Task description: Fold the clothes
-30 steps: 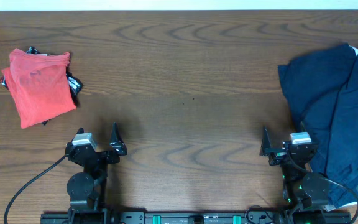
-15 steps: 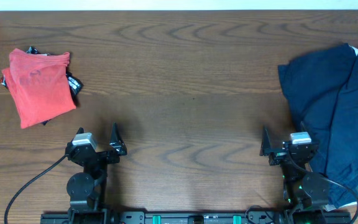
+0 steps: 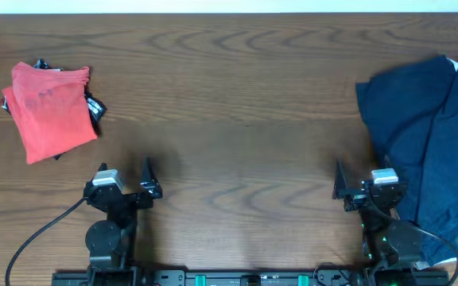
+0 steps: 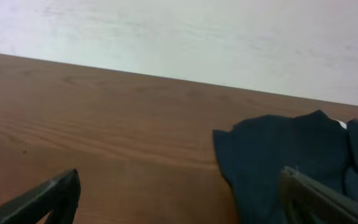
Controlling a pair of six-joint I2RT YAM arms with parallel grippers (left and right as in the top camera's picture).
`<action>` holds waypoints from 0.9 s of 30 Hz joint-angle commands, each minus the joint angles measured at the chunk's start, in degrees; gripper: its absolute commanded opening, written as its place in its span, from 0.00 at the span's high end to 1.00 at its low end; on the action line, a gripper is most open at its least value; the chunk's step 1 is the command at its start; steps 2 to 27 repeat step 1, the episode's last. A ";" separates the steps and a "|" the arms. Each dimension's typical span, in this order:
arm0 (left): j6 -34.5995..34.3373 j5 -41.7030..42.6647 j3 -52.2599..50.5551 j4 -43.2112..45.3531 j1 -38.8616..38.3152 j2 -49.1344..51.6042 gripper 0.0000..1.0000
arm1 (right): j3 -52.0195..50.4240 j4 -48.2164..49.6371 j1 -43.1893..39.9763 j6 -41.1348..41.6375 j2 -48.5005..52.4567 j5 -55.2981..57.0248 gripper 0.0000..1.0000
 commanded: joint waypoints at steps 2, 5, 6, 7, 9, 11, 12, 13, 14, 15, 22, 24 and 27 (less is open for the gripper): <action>0.98 -0.74 -1.20 -1.90 0.42 -0.39 0.02 | -0.07 -0.24 1.14 -0.76 0.02 -0.24 0.01; 0.98 -0.74 -1.20 -1.90 0.42 -0.39 0.02 | -0.07 -0.24 1.14 -0.76 0.02 -0.24 0.01; 0.98 -0.74 -1.20 -1.90 0.42 -0.39 0.02 | -0.07 -0.24 1.14 -0.76 0.02 -0.24 0.01; 0.98 -0.74 -1.20 -1.90 0.42 -0.39 0.02 | -0.07 -0.24 1.14 -0.76 0.02 -0.24 0.01; 0.98 -0.74 -1.20 -1.90 0.42 -0.39 0.02 | -0.07 -0.24 1.14 -0.76 0.02 -0.24 0.01; 0.98 -0.74 -1.20 -1.90 0.42 -0.39 0.02 | -0.07 -0.24 1.14 -0.76 0.02 -0.24 0.01; 0.98 -0.74 -1.20 -1.90 0.42 -0.39 0.02 | -0.07 -0.24 1.14 -0.76 0.02 -0.24 0.01; 0.98 -0.74 -1.20 -1.90 0.42 -0.39 0.02 | -0.07 -0.24 1.14 -0.76 0.02 -0.24 0.01; 0.98 -0.74 -1.20 -1.90 0.42 -0.39 0.02 | -0.07 -0.24 1.14 -0.76 0.02 -0.24 0.01; 0.98 -0.74 -1.20 -1.90 0.42 -0.39 0.02 | -0.07 -0.24 1.14 -0.76 0.02 -0.24 0.01; 0.98 -0.74 -1.20 -1.90 0.42 -0.39 0.02 | -0.07 -0.24 1.14 -0.76 0.02 -0.24 0.01; 0.98 -0.74 -1.20 -1.90 0.42 -0.39 0.02 | -0.07 -0.24 1.14 -0.76 0.02 -0.24 0.01; 0.98 -0.74 -1.20 -1.90 0.42 -0.39 0.02 | -0.07 -0.24 1.14 -0.76 0.02 -0.24 0.01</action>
